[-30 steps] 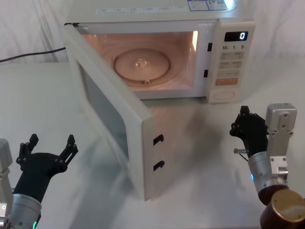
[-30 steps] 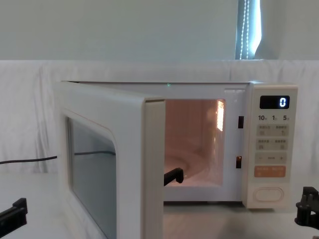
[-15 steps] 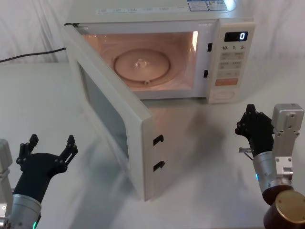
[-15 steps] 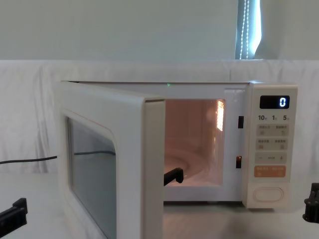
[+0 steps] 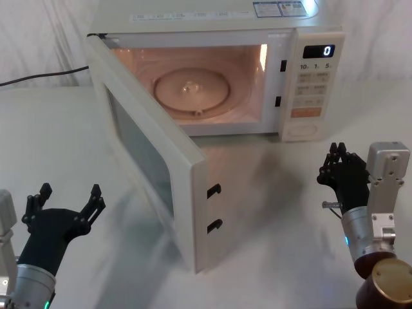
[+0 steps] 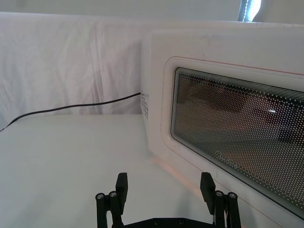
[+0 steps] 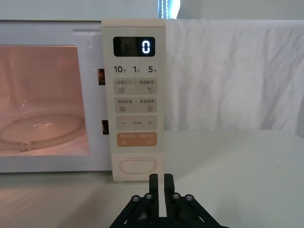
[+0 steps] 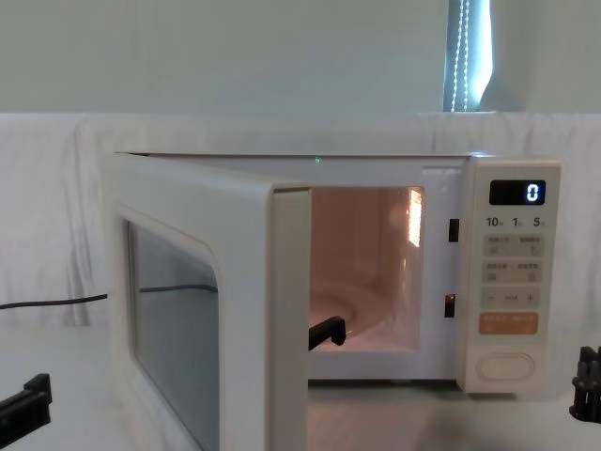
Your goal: Press the button to open the microwave door with one hand; close the microwave door with the other hand.
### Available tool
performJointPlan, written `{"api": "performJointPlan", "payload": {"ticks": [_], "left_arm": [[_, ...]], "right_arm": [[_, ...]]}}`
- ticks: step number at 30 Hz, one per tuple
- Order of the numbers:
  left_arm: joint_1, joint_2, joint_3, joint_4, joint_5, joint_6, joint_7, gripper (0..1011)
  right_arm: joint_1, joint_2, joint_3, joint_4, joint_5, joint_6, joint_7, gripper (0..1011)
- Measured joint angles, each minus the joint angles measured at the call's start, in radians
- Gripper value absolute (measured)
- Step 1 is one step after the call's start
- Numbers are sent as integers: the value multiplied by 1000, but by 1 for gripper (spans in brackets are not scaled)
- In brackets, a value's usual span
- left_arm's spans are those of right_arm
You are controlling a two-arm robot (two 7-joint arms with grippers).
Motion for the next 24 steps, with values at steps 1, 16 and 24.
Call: {"api": "performJointPlan", "payload": {"ticks": [1,16,24], "left_arm": [[0,0,0,0,0,0,0,1001],[0,0,0,0,0,0,0,1001],[0,0,0,0,0,0,0,1001]], "right_arm": [[0,0,0,0,0,0,0,92],[0,0,-1,0,1,3,0,556],[0,0,-1,0,2,3,0,790]]}}
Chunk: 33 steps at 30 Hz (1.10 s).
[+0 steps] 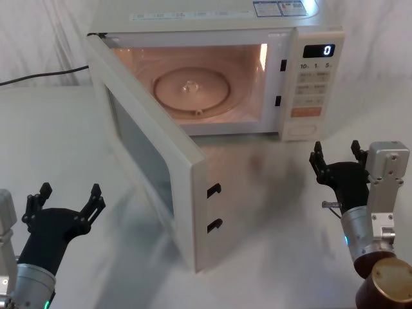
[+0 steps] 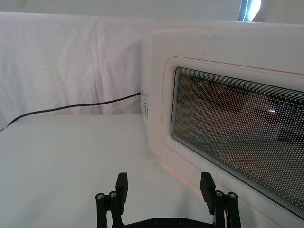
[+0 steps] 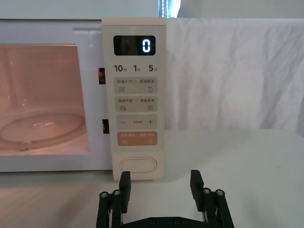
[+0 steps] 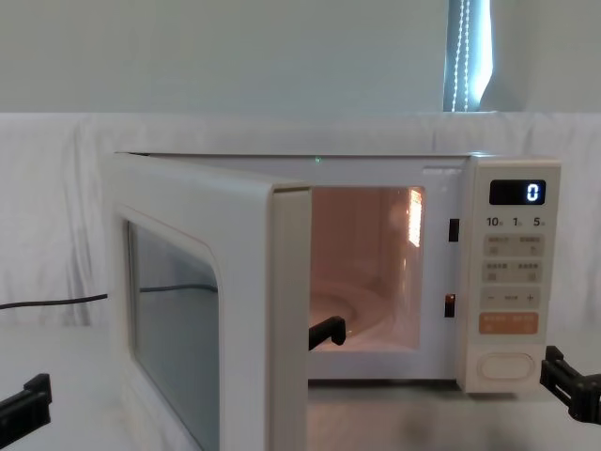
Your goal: Press the button to open the microwave door with one hand; close the microwave door with the other hand.
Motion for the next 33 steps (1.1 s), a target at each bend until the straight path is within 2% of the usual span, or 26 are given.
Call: {"api": "performJointPlan", "payload": {"ticks": [3,8,28,33], "left_arm": [[0,0,0,0,0,0,0,1001],[0,0,0,0,0,0,0,1001],[0,0,0,0,0,0,0,1001],[0,0,0,0,0,0,0,926]], "right_arm": [[0,0,0,0,0,0,0,895],[0,0,0,0,0,0,0,1000],[0,0,0,0,0,0,0,1002],[0,0,0,0,0,0,0,1002]]}}
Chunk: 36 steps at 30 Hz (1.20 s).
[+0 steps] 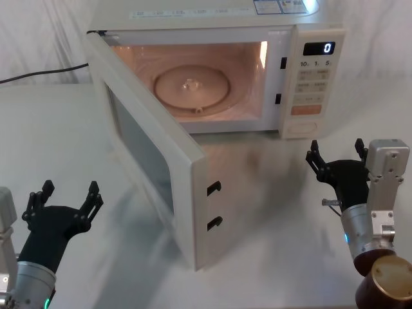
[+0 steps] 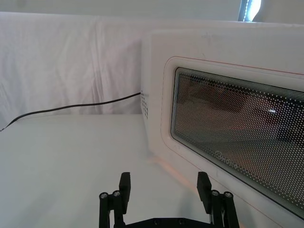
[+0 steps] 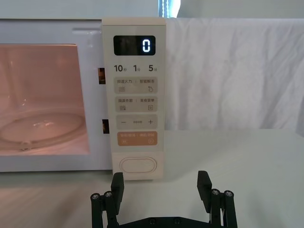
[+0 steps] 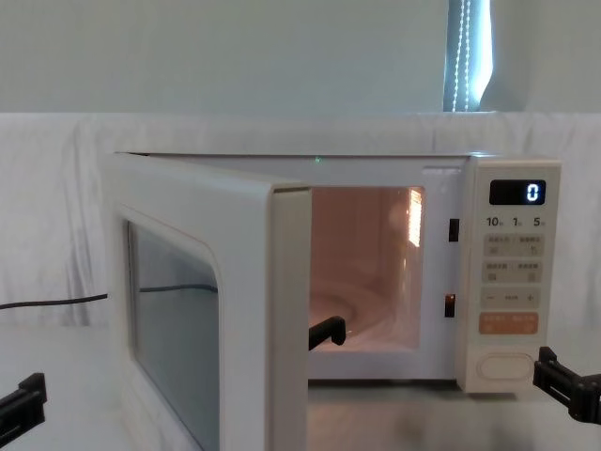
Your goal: Press the button to open the microwave door with one hand; close the microwave door with the other hand.
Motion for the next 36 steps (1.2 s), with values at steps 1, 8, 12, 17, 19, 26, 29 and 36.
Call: {"api": "performJointPlan", "payload": {"ticks": [1,8,12,17,19,26,29,36], "left_arm": [[0,0,0,0,0,0,0,893],[0,0,0,0,0,0,0,708],[0,0,0,0,0,0,0,578],[0,0,0,0,0,0,0,388],[0,0,0,0,0,0,0,368],[0,0,0,0,0,0,0,106],[0,0,0,0,0,0,0,16],[0,0,0,0,0,0,0,0]], "right_arm": [[0,0,0,0,0,0,0,1002],[0,0,0,0,0,0,0,1002],[0,0,0,0,0,0,0,1002],[0,0,0,0,0,0,0,1002],[0,0,0,0,0,0,0,1002],[0,0,0,0,0,0,0,1002],[0,0,0,0,0,0,0,1002],[0,0,0,0,0,0,0,1002]]}}
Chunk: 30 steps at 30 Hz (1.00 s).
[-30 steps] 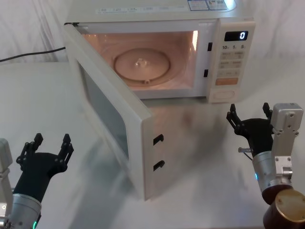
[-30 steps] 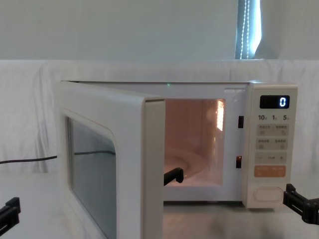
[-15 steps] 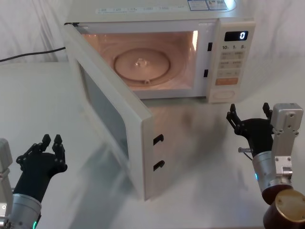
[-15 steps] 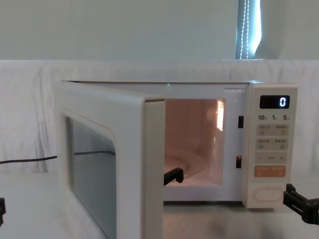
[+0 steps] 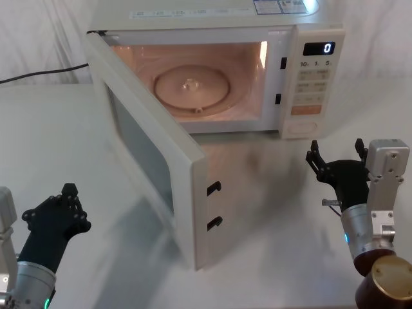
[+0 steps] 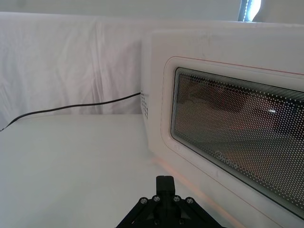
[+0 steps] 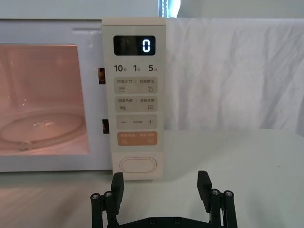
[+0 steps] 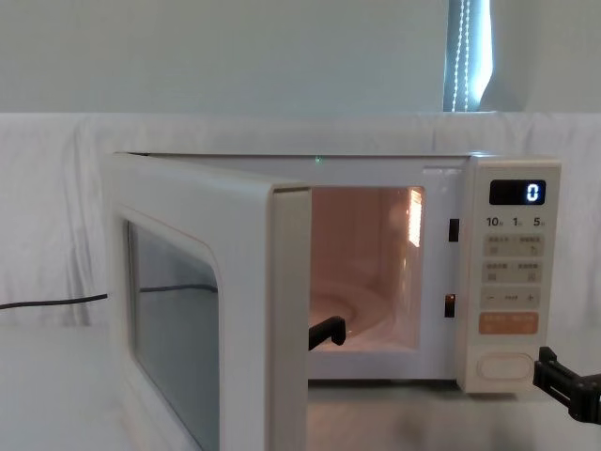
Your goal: Press the button to open the microwave door with one hand; close the microwave door with the other hand.
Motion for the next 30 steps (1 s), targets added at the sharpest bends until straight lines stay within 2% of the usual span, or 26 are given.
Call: {"api": "performJointPlan", "payload": {"ticks": [11,16,30], "left_arm": [[0,-1,0,0,1,0,0,0],[-2,-7,-3,-16,18,-1,-12,0],[-35,-12,-10,-101,50,41,-74,0]], "right_arm": [[0,0,0,0,0,0,0,1002],[0,0,0,0,0,0,0,1002],[0,0,0,0,0,0,0,1002]]}}
